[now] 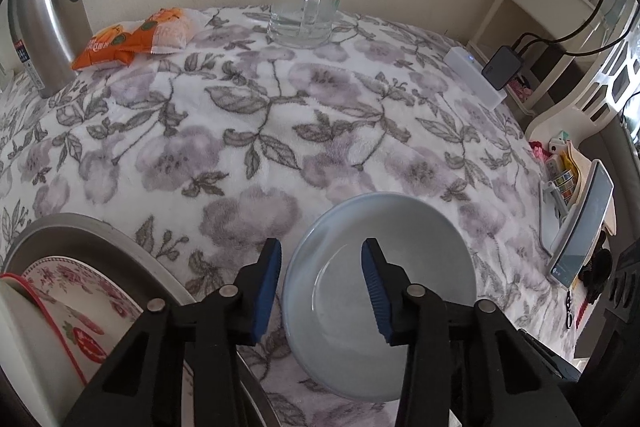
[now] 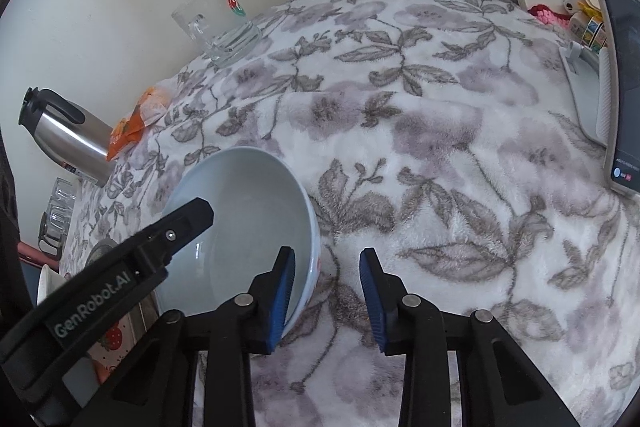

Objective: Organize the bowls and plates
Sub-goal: 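Grip the pale blue bowl rim with the left tool while the right tool grips it too, then lift the pale blue bowl with both tools and carry it over the steel tray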

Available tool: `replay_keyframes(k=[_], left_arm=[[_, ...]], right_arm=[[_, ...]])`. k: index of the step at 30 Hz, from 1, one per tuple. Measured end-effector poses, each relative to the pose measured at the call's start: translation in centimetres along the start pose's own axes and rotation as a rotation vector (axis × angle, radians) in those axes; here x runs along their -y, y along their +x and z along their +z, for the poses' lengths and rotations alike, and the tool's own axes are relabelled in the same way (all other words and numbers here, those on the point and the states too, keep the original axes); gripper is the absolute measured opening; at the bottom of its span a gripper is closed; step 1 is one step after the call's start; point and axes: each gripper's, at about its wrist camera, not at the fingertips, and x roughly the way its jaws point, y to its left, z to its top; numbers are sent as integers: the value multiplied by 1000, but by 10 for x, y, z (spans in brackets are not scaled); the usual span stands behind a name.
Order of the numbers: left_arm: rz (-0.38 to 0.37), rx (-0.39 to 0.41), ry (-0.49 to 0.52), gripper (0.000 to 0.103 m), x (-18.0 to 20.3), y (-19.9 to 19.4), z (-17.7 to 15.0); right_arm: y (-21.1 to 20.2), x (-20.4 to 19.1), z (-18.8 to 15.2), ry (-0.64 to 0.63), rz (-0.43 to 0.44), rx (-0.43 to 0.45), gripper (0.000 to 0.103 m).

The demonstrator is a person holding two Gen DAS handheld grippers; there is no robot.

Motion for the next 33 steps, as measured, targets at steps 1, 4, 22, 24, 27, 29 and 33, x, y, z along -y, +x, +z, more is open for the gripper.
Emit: replay_keyframes(k=[1,4,22,24,27,29,33], left_arm=[[1,-4,-1,40,0,2,0],[1,-12,-3,38,-1,5,-2],[29,-2,28,29,2,8,-2],[32,1,33,24,2,8,-2],[19,6,27,18,1,7,-2],[21,9,34,18,2,7,-2],[26,9,41,18,3,7,-2]], right_arm=[[1,0,0,3,2,-2,34],[3,1,0,7,2,-6,34],[5,4,-3,49,50,-12,27],[5,5,-3,52,52,-11,26],[4,7,-3,66,62,-11,26],[4,7,-3,66,62,-12,26],[4,8,-3,77,69,-12,25]])
